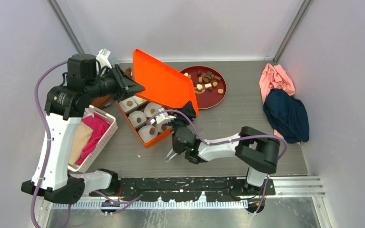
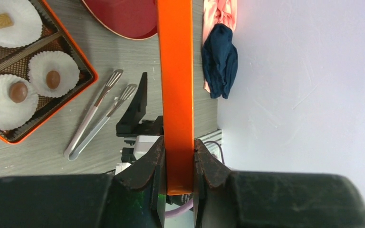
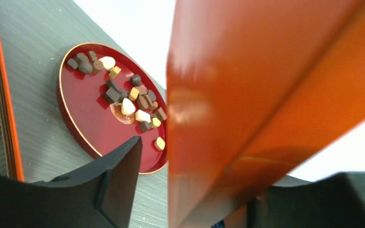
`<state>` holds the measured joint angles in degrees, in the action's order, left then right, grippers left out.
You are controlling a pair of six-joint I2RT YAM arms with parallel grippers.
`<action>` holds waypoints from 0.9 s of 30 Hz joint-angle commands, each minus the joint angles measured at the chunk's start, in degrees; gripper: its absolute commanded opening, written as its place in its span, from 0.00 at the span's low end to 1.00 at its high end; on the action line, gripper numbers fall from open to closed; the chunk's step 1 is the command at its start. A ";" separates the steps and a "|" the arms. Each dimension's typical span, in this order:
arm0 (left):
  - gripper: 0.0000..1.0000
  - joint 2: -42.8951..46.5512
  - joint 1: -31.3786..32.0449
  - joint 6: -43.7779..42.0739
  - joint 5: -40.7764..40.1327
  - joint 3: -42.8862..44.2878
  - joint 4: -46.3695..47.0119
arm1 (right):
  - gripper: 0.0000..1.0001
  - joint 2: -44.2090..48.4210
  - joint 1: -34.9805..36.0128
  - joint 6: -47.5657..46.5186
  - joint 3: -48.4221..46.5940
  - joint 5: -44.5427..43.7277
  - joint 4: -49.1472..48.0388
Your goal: Pack the chocolate
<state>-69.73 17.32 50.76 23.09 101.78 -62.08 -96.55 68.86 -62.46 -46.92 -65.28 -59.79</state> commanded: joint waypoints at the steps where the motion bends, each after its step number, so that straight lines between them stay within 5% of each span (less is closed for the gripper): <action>1: 0.05 2.79 -0.72 1.80 5.26 0.84 4.92 | 0.56 -4.73 1.38 -13.29 -0.77 -1.47 -22.29; 4: 0.06 2.77 -1.37 1.88 6.08 0.29 5.28 | 0.19 -6.22 1.67 -14.81 -2.82 -2.79 -22.51; 6: 0.06 2.84 -2.02 1.88 6.54 0.03 5.51 | 0.07 -6.09 1.90 -14.53 -3.61 -3.46 -22.48; 11: 0.18 3.03 -3.45 1.80 8.05 -0.88 5.79 | 0.11 -4.87 2.21 -14.18 -4.64 -4.06 -22.50; 19: 0.66 2.98 -5.02 0.37 9.27 0.17 7.49 | 0.13 -3.55 2.19 -12.55 -6.67 -6.72 -18.83; 23: 0.99 2.56 -5.19 -2.70 7.48 5.61 6.02 | 0.10 0.30 2.20 -2.16 -6.68 -7.29 -4.88; 27: 1.00 2.30 -5.19 -5.37 5.08 9.72 5.13 | 0.07 5.84 2.16 11.20 -8.45 -6.38 15.26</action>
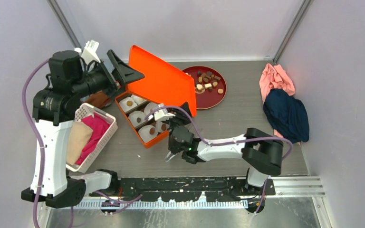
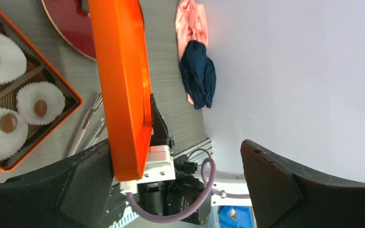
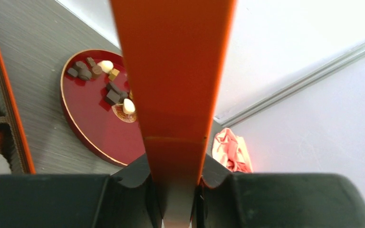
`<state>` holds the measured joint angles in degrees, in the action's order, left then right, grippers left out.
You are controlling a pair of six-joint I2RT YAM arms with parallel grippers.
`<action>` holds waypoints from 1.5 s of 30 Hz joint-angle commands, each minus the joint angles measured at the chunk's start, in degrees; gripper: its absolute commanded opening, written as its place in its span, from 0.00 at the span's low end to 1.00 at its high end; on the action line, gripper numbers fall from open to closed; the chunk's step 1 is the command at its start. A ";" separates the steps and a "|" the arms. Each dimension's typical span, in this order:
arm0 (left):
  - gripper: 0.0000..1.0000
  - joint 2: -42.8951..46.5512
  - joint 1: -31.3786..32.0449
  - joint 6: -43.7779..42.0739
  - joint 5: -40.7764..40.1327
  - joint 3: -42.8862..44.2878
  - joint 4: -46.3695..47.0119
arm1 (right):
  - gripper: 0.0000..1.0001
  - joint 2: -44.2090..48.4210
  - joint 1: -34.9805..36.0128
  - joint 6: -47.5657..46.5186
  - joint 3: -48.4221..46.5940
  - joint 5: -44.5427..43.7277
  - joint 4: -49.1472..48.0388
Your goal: Pack the chocolate
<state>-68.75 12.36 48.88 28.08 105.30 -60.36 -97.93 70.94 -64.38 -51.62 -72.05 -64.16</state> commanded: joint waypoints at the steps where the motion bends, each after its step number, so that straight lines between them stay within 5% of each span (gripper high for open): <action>1: 1.00 1.25 -0.23 -3.85 -0.22 6.65 3.45 | 0.07 8.69 0.06 16.27 -4.35 0.75 23.87; 8: 1.00 2.70 -0.23 -4.68 -2.41 2.89 7.06 | 0.05 16.34 0.75 27.40 -8.38 2.27 41.61; 14: 1.00 2.41 -0.28 -8.55 -6.94 3.90 3.11 | 0.04 23.29 0.77 48.00 -16.70 7.18 68.75; 18: 1.00 4.01 -0.31 -12.33 -15.31 5.71 -0.43 | 0.05 26.73 -4.52 66.43 -25.85 24.45 88.12; 22: 1.00 6.68 -0.31 -14.28 -18.57 3.76 -0.41 | 0.06 28.88 -17.05 82.65 -32.19 46.82 96.76; 35: 1.00 9.08 -0.32 -17.47 -22.99 2.15 -4.66 | 0.05 21.26 -32.59 96.24 -39.59 92.70 95.37; 45: 1.00 12.61 -0.32 -18.69 -27.07 -1.59 -7.22 | 0.04 9.27 -33.14 117.97 -36.52 118.16 70.60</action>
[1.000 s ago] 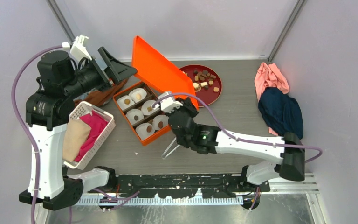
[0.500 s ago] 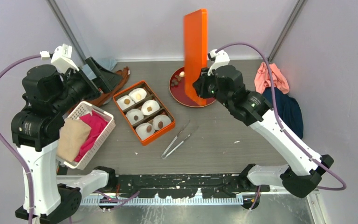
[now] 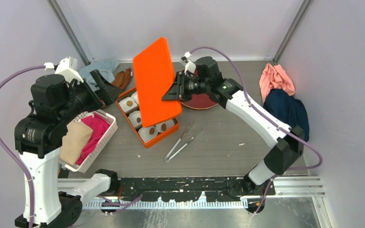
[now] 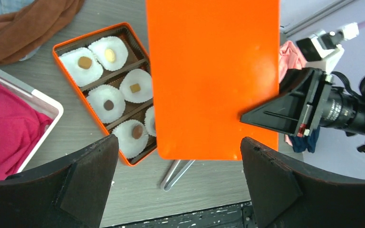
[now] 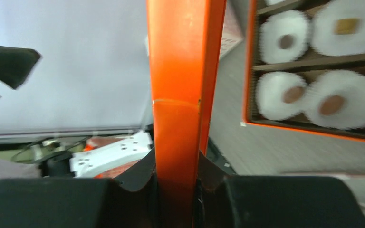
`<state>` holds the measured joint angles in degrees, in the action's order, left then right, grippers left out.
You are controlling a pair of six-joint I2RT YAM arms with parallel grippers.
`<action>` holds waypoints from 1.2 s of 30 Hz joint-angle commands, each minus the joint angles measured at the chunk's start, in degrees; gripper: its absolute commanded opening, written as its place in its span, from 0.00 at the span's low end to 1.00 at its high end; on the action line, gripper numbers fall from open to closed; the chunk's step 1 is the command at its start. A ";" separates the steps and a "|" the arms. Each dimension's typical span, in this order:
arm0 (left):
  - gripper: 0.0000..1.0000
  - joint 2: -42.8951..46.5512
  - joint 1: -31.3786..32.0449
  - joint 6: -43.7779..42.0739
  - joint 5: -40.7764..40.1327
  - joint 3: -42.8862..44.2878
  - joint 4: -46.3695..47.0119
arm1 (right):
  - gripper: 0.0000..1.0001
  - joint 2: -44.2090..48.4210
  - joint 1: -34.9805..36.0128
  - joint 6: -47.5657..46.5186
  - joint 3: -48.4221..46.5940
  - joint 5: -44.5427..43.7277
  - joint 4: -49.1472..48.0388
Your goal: Pack the chocolate
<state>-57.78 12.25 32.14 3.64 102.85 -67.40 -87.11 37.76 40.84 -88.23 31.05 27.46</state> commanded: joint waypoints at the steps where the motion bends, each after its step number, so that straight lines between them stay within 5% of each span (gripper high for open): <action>1: 1.00 1.70 -0.21 -2.14 -2.85 1.20 -0.57 | 0.04 -2.77 0.10 14.66 0.73 15.73 -23.42; 13: 1.00 2.28 -0.21 -1.59 -4.64 -2.06 -3.17 | 0.02 -16.92 0.61 23.80 1.50 25.80 -39.32; 20: 1.00 3.07 -0.21 1.26 -1.28 -14.93 -3.48 | 0.01 -22.52 0.62 23.52 1.81 28.31 -41.91; 36: 1.00 7.17 -1.03 6.08 2.89 -38.21 7.48 | 0.01 -27.37 0.31 10.05 -0.78 32.35 -28.79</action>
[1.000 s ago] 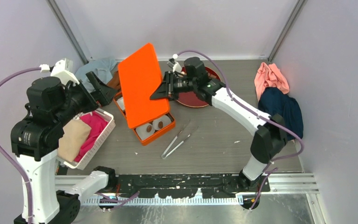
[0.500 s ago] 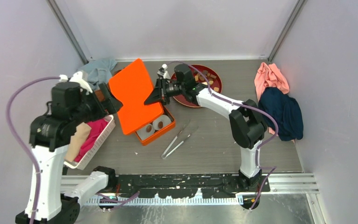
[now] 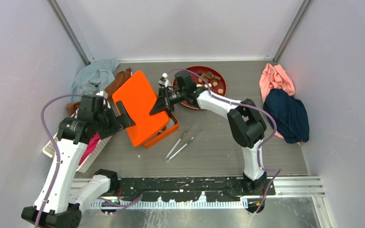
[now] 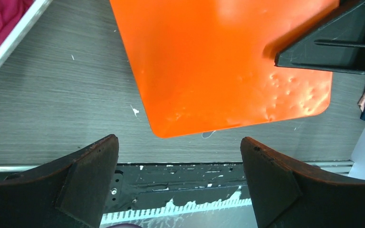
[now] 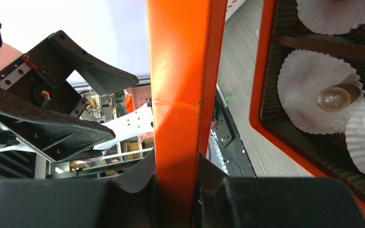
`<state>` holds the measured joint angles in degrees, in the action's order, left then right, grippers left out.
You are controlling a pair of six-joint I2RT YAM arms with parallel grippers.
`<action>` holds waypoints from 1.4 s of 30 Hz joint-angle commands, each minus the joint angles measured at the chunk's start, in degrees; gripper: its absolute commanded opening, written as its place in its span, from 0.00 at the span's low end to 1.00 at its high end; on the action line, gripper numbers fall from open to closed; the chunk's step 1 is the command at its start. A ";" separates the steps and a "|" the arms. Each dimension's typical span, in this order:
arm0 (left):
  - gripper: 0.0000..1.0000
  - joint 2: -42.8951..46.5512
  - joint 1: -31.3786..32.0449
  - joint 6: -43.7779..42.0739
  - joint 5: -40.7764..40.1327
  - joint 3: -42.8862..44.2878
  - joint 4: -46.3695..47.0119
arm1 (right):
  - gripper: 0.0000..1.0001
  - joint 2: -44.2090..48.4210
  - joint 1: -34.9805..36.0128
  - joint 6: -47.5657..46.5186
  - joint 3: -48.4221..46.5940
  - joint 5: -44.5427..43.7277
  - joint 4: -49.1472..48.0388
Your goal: Pack the chocolate
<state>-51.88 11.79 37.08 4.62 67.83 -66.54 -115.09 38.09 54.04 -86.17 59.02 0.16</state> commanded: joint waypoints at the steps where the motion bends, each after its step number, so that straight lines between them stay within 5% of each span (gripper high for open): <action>1: 1.00 1.14 -0.73 1.27 1.66 -3.95 6.83 | 0.01 0.56 0.03 -3.22 -2.67 4.58 -1.63; 14: 1.00 -1.26 -2.06 1.67 -3.54 -8.12 8.85 | 0.01 -3.63 -1.39 -4.21 -4.59 7.23 -2.61; 34: 0.91 -11.05 -8.00 3.74 8.44 -16.44 24.22 | 0.01 -7.72 -4.72 -3.68 -4.29 10.71 -5.36; 42: 0.91 -11.52 -8.10 3.92 7.73 -15.66 25.72 | 0.01 -8.53 -4.90 1.19 -2.23 15.06 -15.14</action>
<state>-64.29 4.10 40.49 11.66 50.94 -44.29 -124.14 32.84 51.70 -87.92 68.40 -3.62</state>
